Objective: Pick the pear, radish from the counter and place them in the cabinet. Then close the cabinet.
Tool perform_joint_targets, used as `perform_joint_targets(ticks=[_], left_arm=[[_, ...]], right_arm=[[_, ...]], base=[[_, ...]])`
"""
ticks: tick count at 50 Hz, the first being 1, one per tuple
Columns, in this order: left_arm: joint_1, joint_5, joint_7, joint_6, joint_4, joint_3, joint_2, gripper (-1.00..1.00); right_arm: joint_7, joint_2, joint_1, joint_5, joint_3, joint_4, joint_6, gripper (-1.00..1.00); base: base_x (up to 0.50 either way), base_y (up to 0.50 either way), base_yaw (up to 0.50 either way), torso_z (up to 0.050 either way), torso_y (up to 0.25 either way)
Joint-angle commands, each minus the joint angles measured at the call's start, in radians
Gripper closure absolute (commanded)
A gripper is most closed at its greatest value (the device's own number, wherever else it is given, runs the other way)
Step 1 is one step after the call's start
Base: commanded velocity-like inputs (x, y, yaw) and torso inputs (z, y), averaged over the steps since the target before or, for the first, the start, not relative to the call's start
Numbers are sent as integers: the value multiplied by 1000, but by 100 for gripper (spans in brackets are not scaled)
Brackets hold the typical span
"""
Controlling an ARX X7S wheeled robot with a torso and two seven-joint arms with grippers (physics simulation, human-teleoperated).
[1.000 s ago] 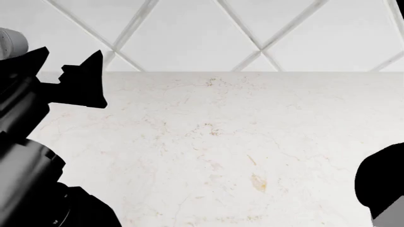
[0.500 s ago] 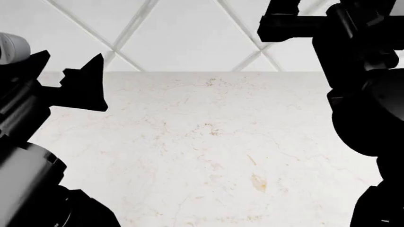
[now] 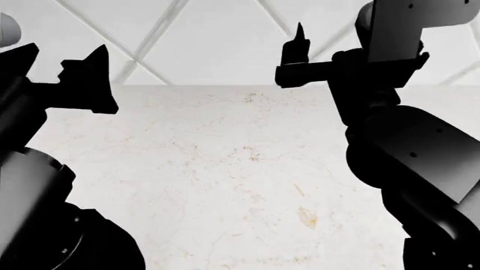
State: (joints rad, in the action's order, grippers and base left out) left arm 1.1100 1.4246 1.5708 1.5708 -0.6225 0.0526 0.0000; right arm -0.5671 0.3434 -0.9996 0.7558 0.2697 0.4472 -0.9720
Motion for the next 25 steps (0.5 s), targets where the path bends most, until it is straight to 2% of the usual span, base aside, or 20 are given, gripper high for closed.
perform_joint_targets(ticks=[1, 11, 25], left_arm=[[127, 134, 0, -1, 77, -8, -1, -100], [257, 193, 0, -154, 149, 162, 0, -100], [276, 222, 0, -292, 154, 310, 0, -100]], right_arm=[[6, -14, 30, -16, 28, -5, 25, -100], [7, -15, 32, -7, 25, -5, 32, -100], [2, -16, 33, -1, 24, -7, 37, -100]], base=[[0, 0, 0, 0, 0], [0, 0, 0, 0, 0], [0, 0, 0, 0, 0]])
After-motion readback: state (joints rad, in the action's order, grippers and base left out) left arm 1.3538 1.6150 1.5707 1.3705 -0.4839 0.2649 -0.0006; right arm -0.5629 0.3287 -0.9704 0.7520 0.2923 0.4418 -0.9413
